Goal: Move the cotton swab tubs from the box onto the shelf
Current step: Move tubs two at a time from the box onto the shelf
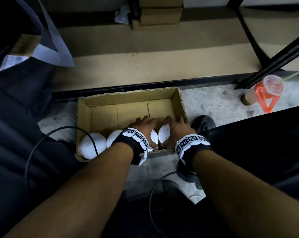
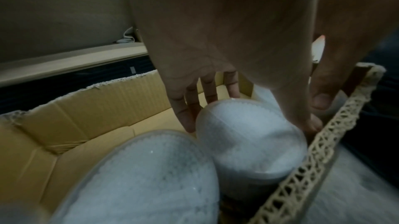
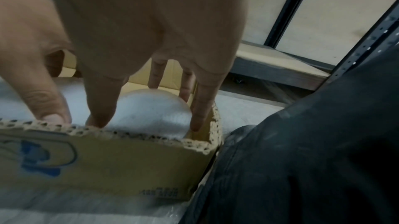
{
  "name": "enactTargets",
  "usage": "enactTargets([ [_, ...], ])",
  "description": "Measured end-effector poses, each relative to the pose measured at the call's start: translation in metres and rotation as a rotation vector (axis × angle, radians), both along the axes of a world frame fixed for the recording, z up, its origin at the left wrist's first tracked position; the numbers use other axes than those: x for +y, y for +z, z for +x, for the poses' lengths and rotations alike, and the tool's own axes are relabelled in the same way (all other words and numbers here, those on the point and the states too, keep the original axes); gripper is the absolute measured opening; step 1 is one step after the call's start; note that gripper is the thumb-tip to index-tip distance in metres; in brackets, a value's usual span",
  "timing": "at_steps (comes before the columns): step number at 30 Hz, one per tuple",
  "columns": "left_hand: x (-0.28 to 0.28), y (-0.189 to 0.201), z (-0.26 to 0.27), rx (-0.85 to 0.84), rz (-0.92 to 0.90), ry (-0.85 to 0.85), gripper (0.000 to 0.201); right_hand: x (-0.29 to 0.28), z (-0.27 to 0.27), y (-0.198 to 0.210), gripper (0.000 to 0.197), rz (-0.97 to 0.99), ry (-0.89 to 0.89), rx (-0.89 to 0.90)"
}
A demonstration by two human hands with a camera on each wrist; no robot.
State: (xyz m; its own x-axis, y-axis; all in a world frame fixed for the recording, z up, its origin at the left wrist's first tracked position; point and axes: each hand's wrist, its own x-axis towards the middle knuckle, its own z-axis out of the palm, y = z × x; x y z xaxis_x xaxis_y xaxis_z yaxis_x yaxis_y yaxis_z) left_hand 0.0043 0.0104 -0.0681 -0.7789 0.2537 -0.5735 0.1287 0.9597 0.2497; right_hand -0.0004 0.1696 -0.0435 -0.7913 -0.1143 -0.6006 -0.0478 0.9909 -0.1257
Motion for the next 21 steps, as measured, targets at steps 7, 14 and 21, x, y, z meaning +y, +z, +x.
enactTargets([
  [7,0.001,-0.007,0.0,0.038,-0.002,-0.011,0.101,-0.001,-0.001,-0.006,0.089,-0.011,0.014,0.023],
  [14,0.001,0.003,-0.012,-0.018,0.016,0.055,0.089,-0.004,-0.008,-0.004,0.104,-0.03,-0.029,0.026],
  [21,-0.003,-0.001,-0.008,0.057,-0.022,0.034,0.094,-0.006,-0.007,-0.012,0.094,-0.037,-0.027,0.083],
])
